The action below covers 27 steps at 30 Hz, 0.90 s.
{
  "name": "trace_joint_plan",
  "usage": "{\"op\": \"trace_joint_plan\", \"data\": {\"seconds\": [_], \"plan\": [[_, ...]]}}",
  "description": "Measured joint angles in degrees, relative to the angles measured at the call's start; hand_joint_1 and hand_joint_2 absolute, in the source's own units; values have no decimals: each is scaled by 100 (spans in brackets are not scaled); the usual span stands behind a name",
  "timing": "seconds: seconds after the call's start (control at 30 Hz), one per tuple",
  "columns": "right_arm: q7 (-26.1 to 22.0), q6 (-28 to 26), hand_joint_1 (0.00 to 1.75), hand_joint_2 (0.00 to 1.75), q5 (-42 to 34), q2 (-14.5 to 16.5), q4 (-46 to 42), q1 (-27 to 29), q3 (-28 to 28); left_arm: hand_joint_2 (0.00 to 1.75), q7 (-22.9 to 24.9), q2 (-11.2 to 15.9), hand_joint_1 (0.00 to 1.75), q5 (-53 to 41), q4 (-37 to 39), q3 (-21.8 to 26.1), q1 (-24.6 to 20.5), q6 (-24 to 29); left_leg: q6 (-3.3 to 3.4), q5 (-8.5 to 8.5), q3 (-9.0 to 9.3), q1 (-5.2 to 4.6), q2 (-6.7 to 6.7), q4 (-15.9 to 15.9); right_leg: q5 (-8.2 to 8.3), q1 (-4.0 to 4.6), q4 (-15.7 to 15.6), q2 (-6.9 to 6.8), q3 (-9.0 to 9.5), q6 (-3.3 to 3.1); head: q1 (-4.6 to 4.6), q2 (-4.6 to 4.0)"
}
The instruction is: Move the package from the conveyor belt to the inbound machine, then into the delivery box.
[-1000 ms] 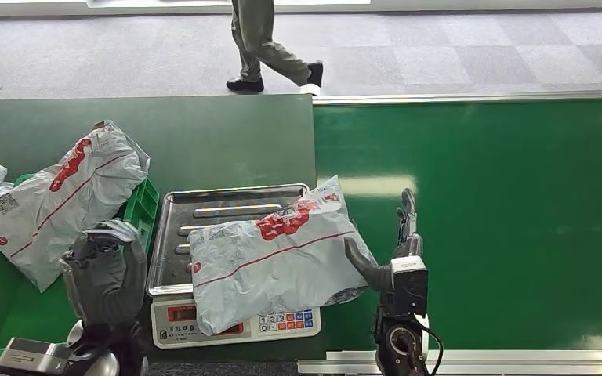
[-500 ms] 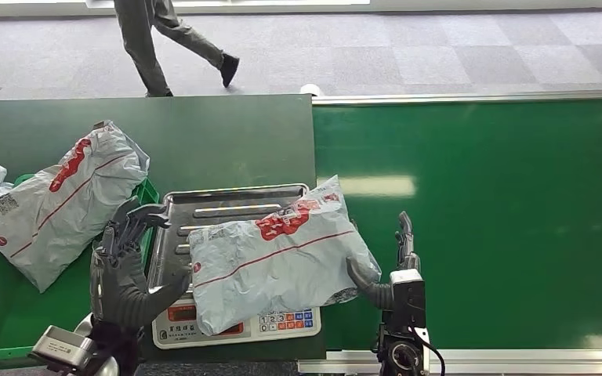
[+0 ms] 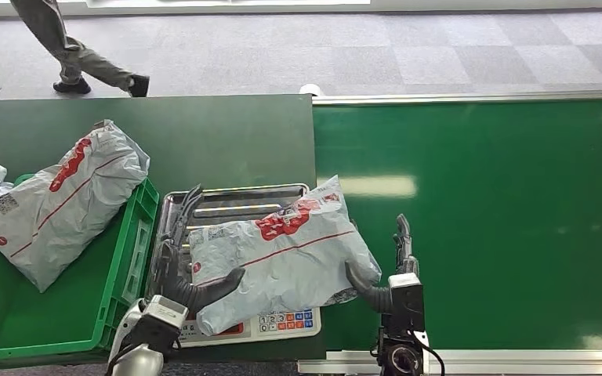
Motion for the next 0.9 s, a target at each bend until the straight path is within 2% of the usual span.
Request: {"op": "trace_joint_plan", "data": {"seconds": [0.13, 0.3, 0.47, 0.6, 0.63, 0.7, 0.77, 0.9], "plan": [[-96, -62, 0, 175, 102, 17, -332, 133, 74, 175, 547, -76, 0, -996, 503, -155, -254, 549, 0, 0, 0, 0, 0, 0, 0, -1, 0, 0, 0, 0, -1, 0], [8, -85, 0, 175, 197, 20, -1077, 357, 324, 175, 1760, -132, 0, -3216, 1439, -305, -700, 1169, 0, 0, 1, 0, 1, 1, 1, 0, 0, 1, 1, 0, -2, 0], [170, 145, 0, 175, 292, 21, -1722, 509, 555, 175, 2566, -227, 0, -4537, 2275, -392, -1091, 1203, 0, 0, 4, 0, 0, 0, 0, 0, 0, 1, 8, 0, -2, 0], [247, 252, 0, 175, 329, 22, -1996, 524, 663, 175, 2736, -309, 3, -4764, 2677, -423, -1354, 1076, 0, 0, 22, 0, -1, 0, 0, 0, -1, -1, 29, 0, -1, 0], [258, 267, 0, 175, 334, 23, -2030, 523, 676, 175, 2742, -329, 13, -4767, 2742, -422, -1404, 1014, 1, 0, 28, 0, -2, 0, 0, 0, -1, -3, 35, 0, -1, 0], [272, 292, 0, 175, 347, 25, -2069, 522, 688, 175, 2722, -365, 97, -4757, 2845, -420, -1487, 853, 1, 0, 39, 0, -4, -1, -1, 0, -3, -8, 49, 0, -1, 0], [287, 307, 0, 175, 358, 28, -2092, 523, 689, 175, 2662, -391, 168, -4712, 2924, -417, -1528, 716, 2, 0, 51, -1, -6, -1, -1, -1, -3, -10, 61, 0, 0, 0], [307, 311, 0, 175, 383, 37, -2128, 525, 689, 175, 2521, -424, 169, -4564, 3010, -410, -1533, 571, 3, 3, 62, -1, -6, -1, 0, -1, -3, -10, 70, 0, 0, 0]]}}
